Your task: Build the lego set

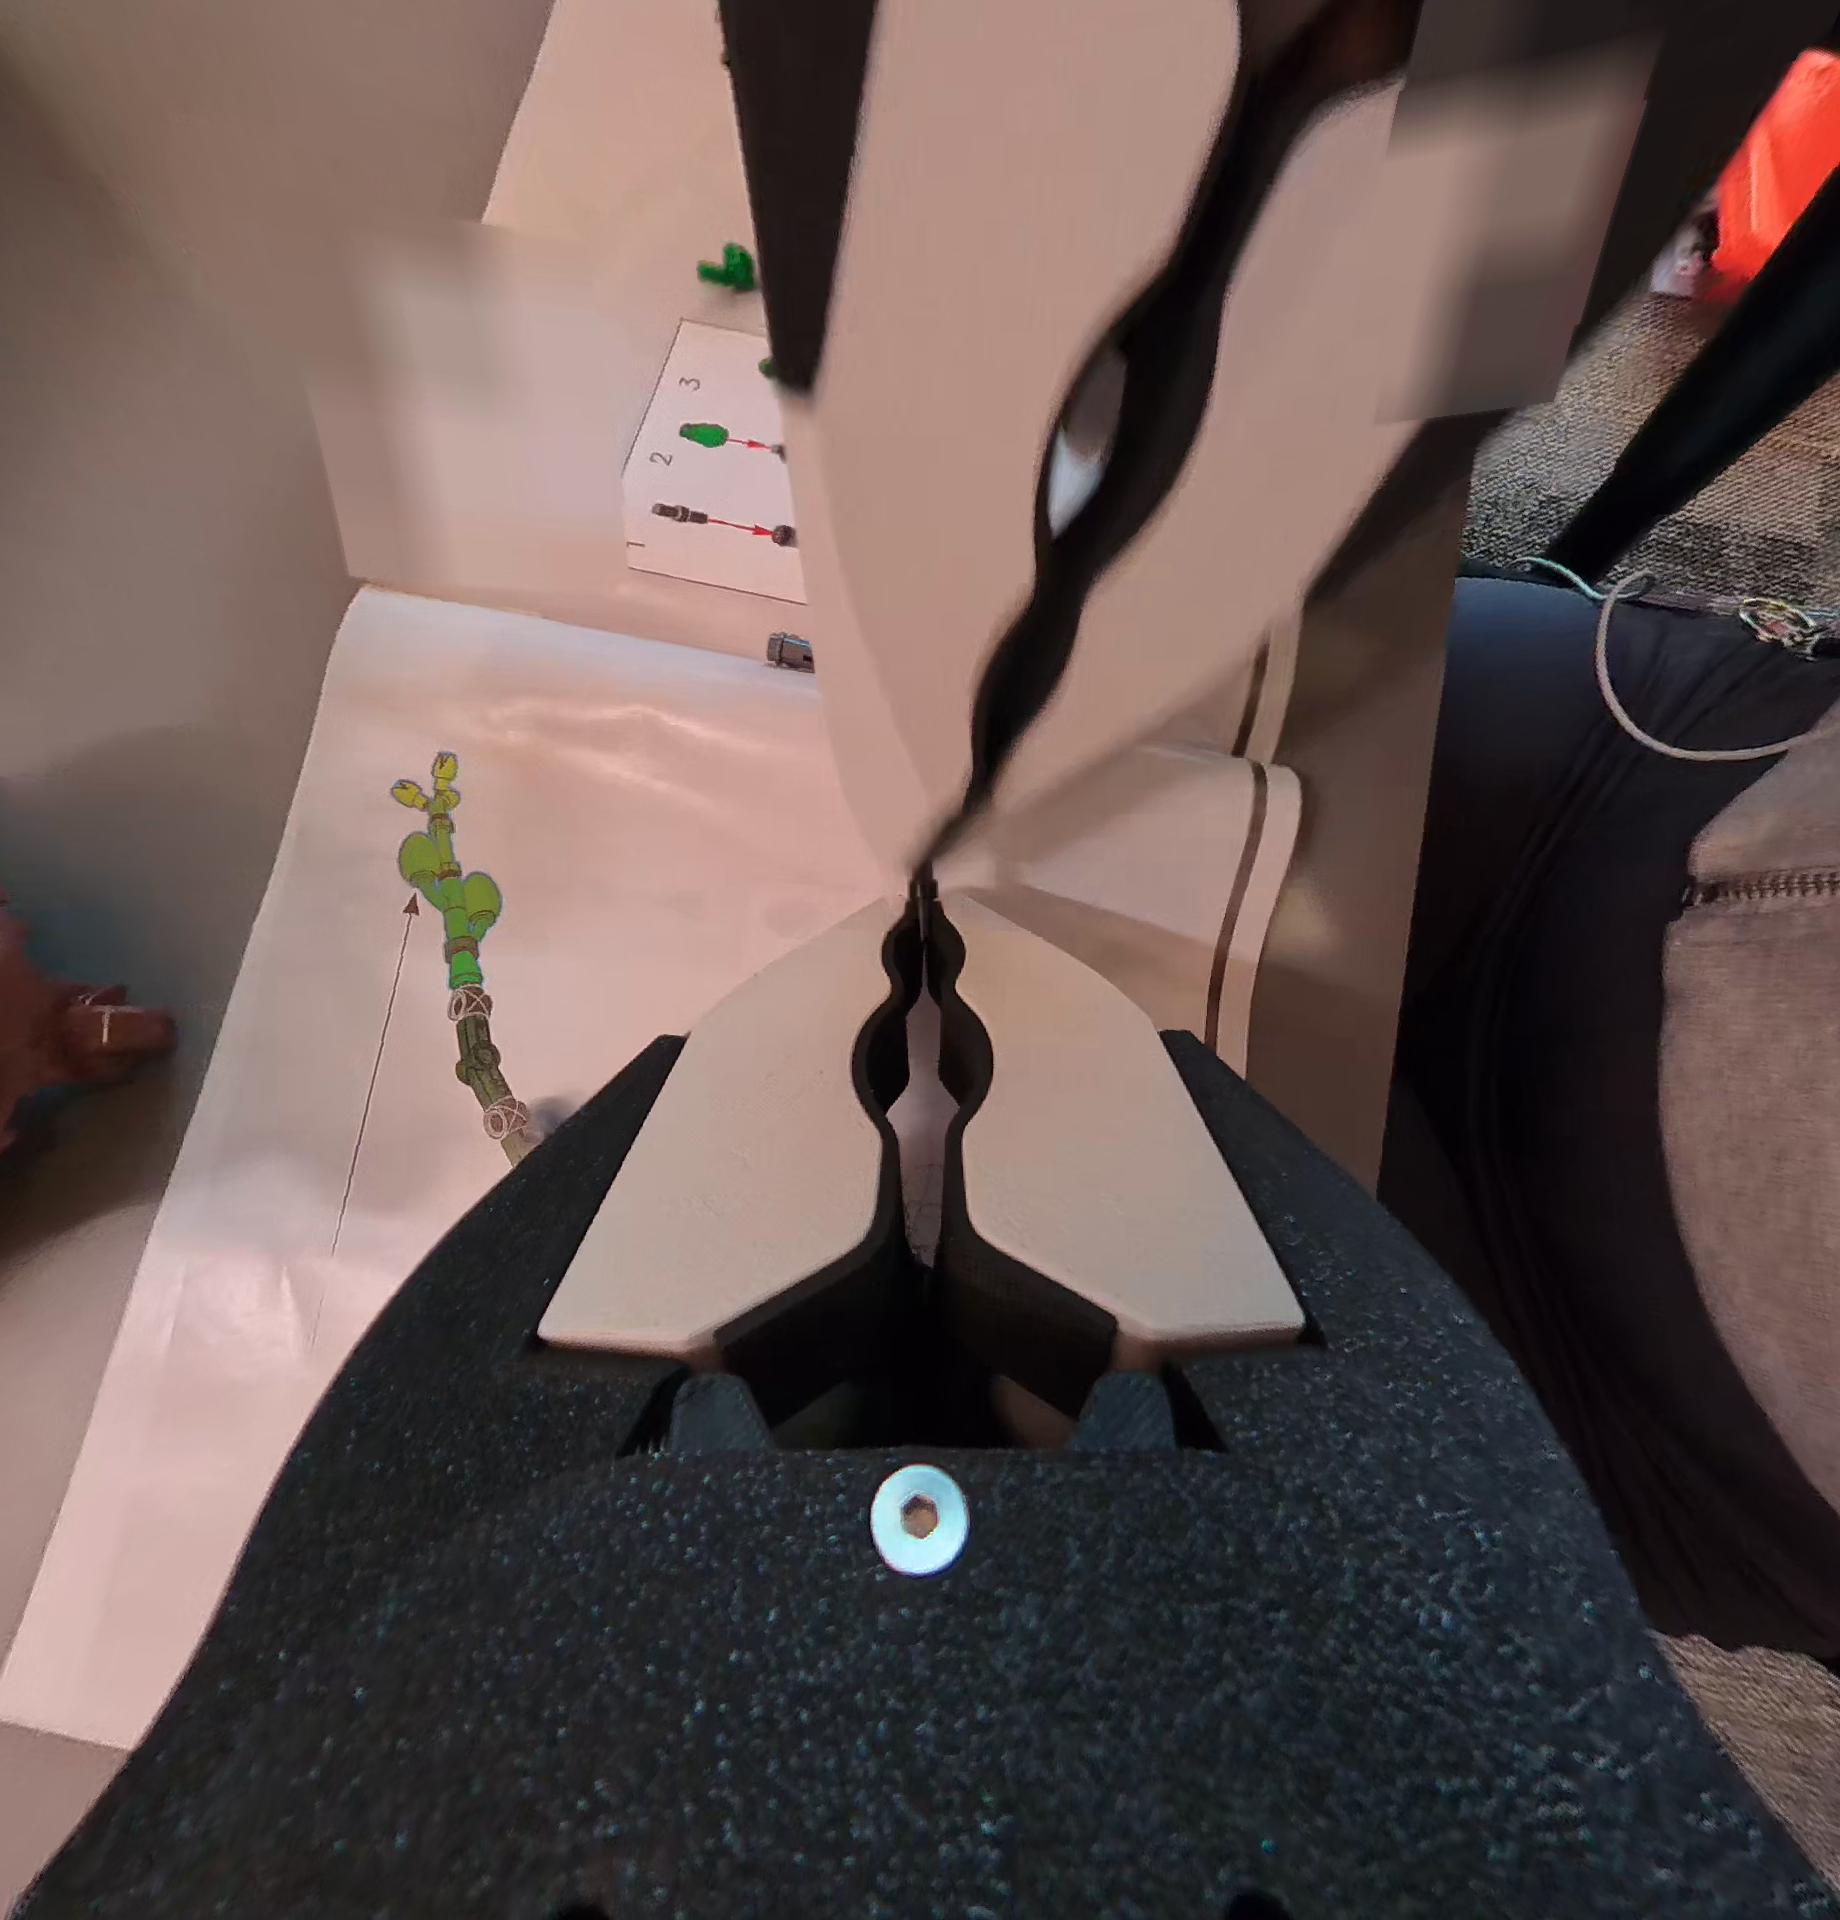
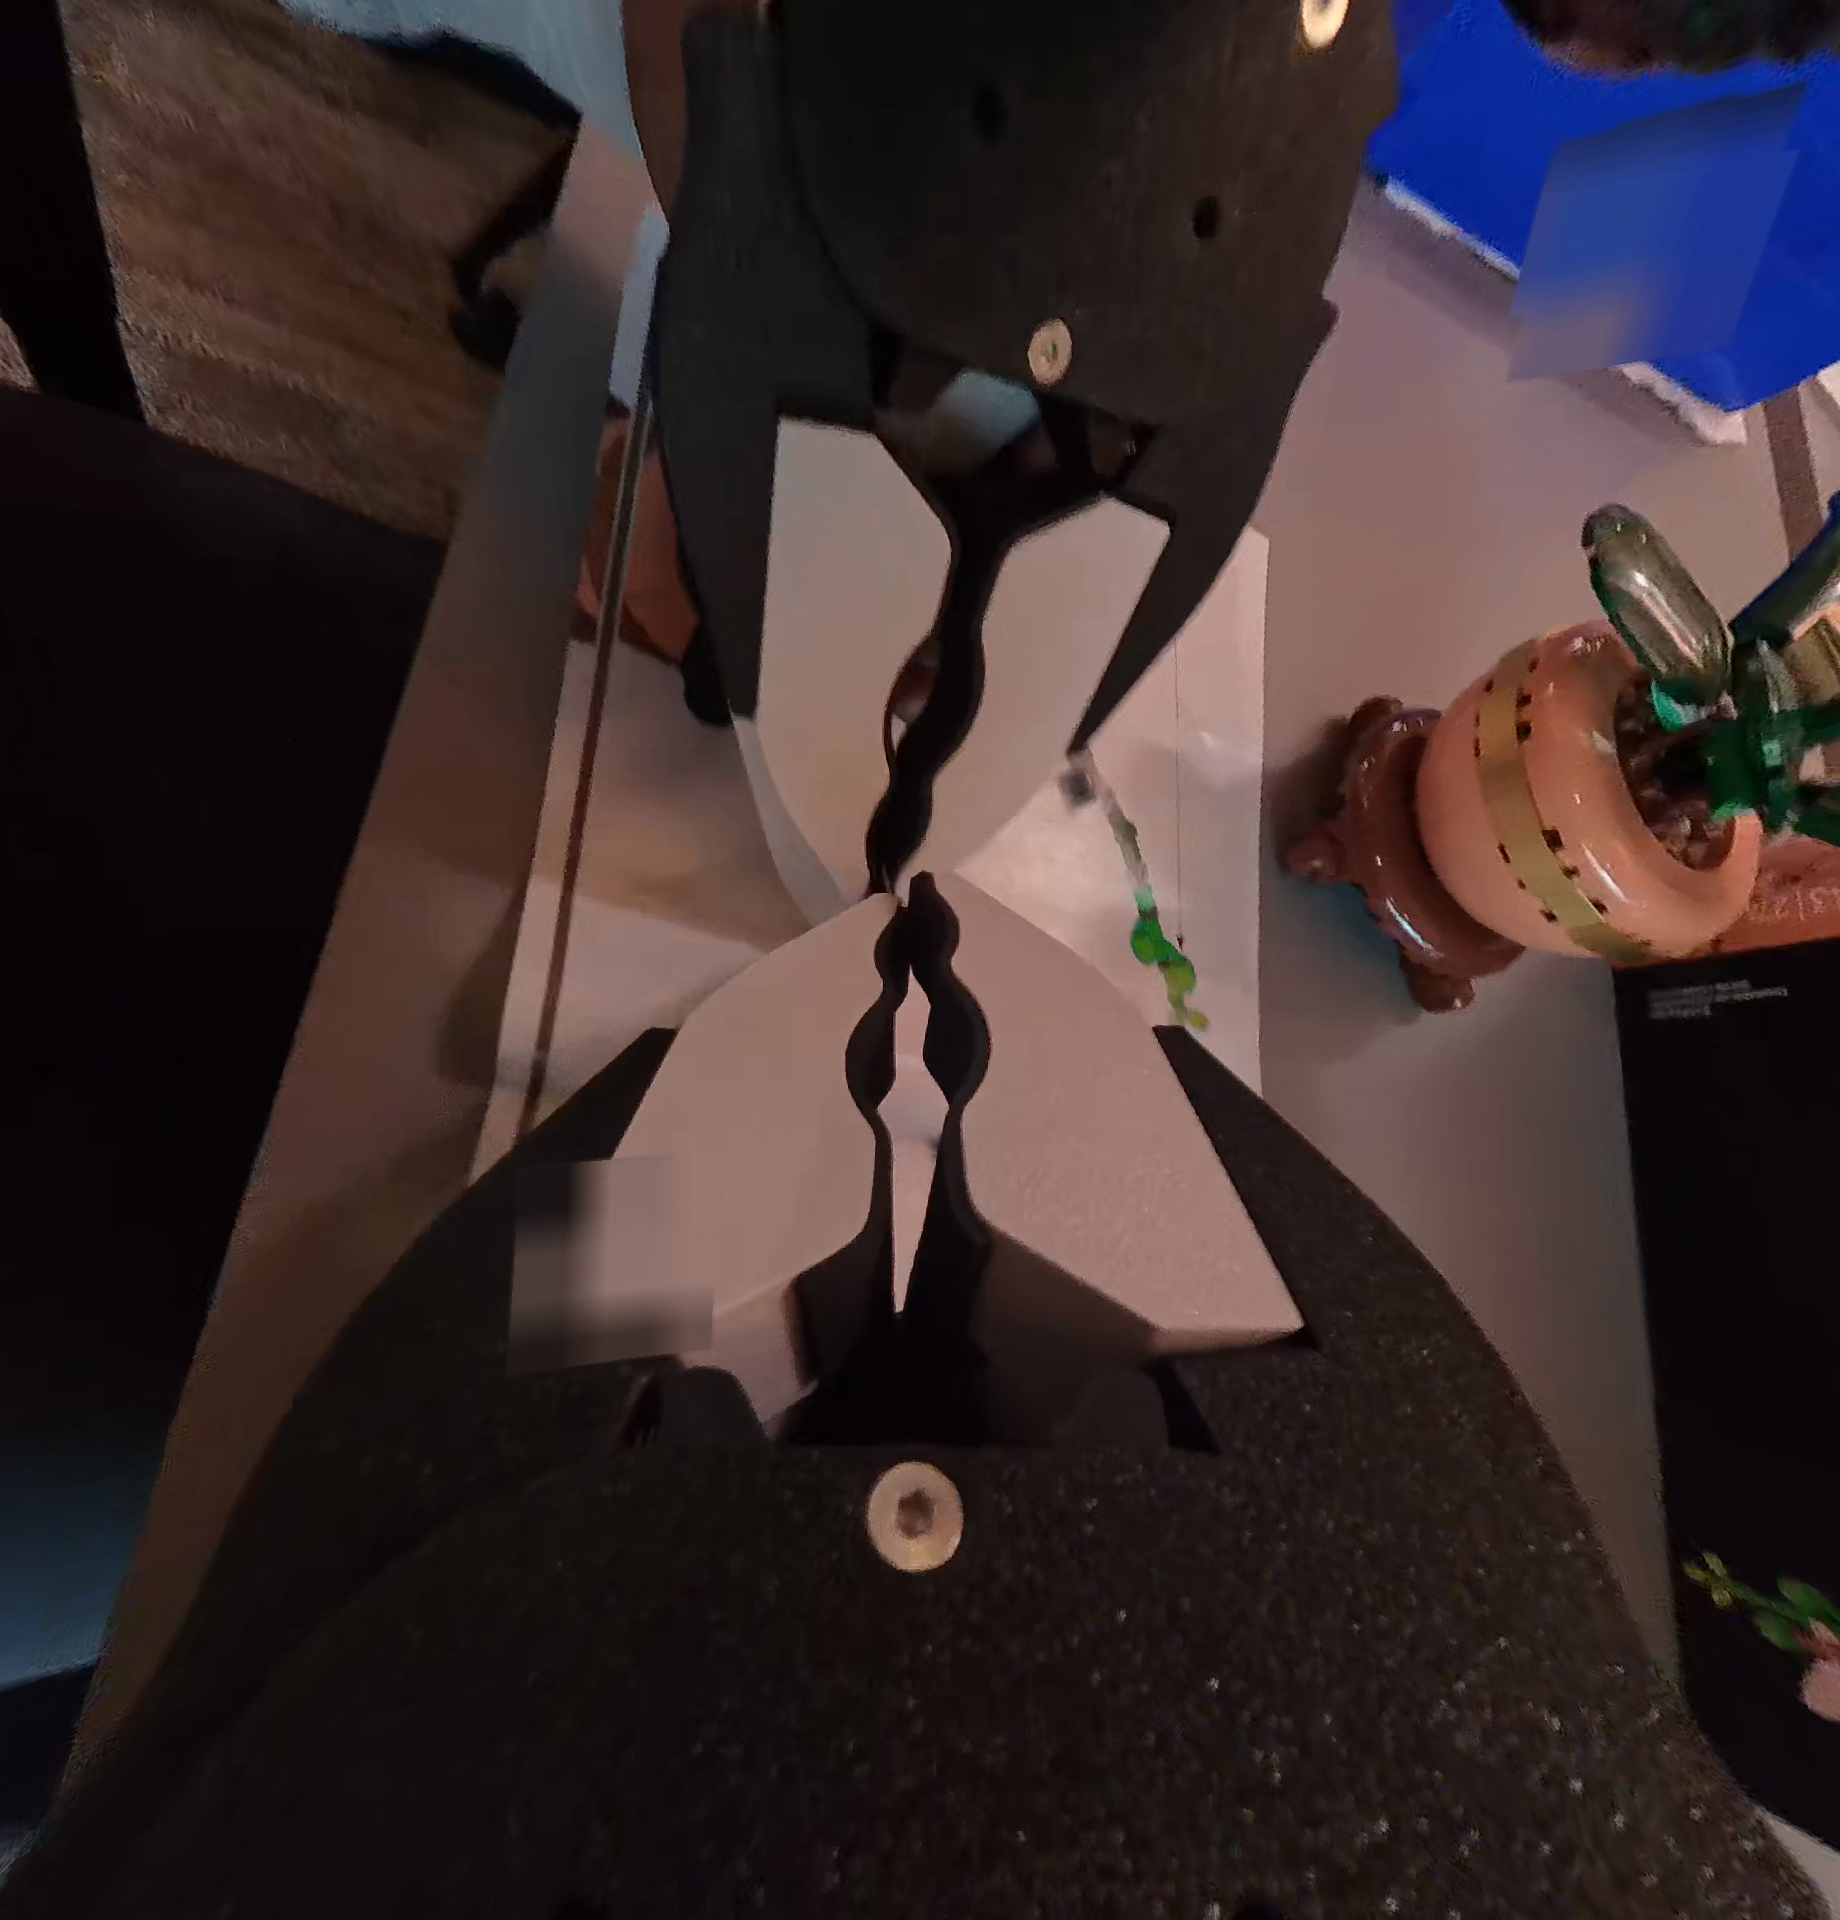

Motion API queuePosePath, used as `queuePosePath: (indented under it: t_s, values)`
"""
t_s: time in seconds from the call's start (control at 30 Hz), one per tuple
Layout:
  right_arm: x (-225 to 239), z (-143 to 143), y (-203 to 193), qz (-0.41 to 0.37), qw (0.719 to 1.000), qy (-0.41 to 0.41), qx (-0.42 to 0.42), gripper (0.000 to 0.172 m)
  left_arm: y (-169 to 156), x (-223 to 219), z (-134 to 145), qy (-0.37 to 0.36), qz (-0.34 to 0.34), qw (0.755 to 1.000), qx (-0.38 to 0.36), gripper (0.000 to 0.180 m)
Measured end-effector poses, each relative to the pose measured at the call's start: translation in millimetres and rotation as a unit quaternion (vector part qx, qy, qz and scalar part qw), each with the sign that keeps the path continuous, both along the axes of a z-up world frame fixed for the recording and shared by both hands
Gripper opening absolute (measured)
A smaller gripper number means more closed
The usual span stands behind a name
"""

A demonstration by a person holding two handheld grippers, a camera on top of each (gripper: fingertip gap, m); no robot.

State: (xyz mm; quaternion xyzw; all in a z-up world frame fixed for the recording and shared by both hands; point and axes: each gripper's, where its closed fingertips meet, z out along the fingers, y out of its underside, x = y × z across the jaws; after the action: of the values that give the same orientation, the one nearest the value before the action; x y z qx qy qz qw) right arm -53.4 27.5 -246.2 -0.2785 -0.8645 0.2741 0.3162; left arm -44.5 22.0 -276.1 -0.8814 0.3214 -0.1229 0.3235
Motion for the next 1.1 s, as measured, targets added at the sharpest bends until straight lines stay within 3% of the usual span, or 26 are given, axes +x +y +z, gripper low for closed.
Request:
queuePosePath:
  t_s: [0.13,0.23,0.4,0.53,0.6,0.7,0.9,1.1]
  values:
    - [5.2,-4.3,24.9,-0.04,0.998,-0.03,-0.041,0.0,-3.3,-2.1,-0.8,-0.022,-0.001,1.0,-0.005,0.0]
    - [4.2,-7.3,24.6,-0.046,0.994,-0.044,-0.088,0.002,-6.8,-10.4,16.1,-0.051,-0.004,0.999,0.006,0.0]
    - [7.7,-20.6,29.5,-0.062,0.992,-0.087,-0.072,0.014,-19.6,-63.3,42.9,-0.057,0.068,0.996,0.028,0.0]
    - [-1.0,-16.5,26.4,-0.068,0.992,-0.08,-0.065,0.016,-27.7,-94.6,29.2,0.008,0.111,0.994,0.007,0.0]
    - [-15.3,-7.2,24.7,-0.088,0.991,-0.07,-0.075,0.015,-24.4,-92.3,22.8,0.008,0.113,0.994,0.0,0.0]
    - [-44.2,-3.7,23.6,-0.12,0.986,-0.081,-0.089,0.022,-23.0,-93.9,2.3,0.073,0.113,0.991,-0.027,0.0]
    - [-97.0,-13.7,36.4,-0.163,0.975,-0.072,-0.131,0.02,-22.0,-89.2,2.1,0.057,0.112,0.992,-0.022,0.0]
    - [-110.0,-20.6,36.2,-0.195,0.968,-0.075,-0.136,0.016,-23.7,-93.3,3.4,0.035,0.117,0.992,-0.021,0.0]
